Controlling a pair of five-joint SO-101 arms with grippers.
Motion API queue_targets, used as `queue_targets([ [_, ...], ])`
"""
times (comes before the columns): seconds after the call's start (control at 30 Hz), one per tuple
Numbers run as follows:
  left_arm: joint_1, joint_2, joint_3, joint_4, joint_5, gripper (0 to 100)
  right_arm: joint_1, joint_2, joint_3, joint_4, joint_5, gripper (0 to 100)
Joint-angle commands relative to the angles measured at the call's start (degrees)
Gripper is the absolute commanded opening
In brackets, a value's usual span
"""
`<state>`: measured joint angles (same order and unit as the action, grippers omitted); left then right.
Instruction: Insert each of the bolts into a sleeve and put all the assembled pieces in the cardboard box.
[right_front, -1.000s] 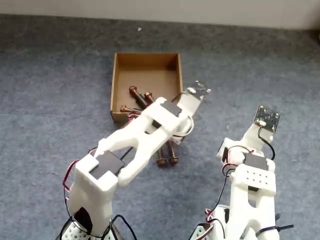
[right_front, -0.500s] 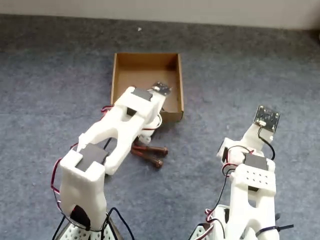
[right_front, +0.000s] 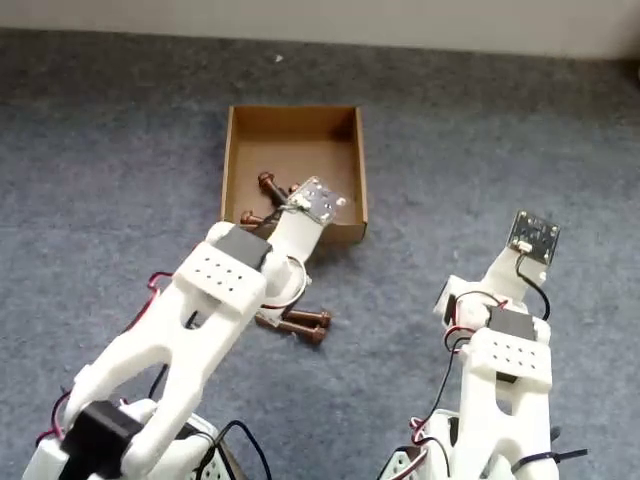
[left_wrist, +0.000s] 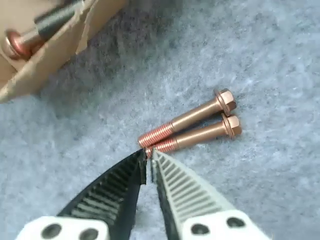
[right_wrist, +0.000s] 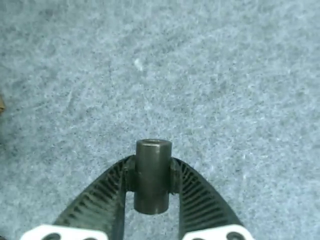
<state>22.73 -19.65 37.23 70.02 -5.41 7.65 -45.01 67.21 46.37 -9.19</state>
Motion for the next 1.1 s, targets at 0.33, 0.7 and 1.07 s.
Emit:
queue_targets([
  [0.33, 9.8, -2.8, 0.0, -1.0, -19.9, 15, 0.6, -1.6, -0.3, -1.1, 0.0, 0.4],
  [0.7, 9.5, 17.9, -9.3, -0.6, -23.8, 16, 0.6, -1.6, -0.3, -1.1, 0.0, 0.4],
  [1.07, 9.5, 30.3, -20.7, -1.0, -23.8, 16, 0.6, -1.6, -0.4, -1.1, 0.0, 0.4],
])
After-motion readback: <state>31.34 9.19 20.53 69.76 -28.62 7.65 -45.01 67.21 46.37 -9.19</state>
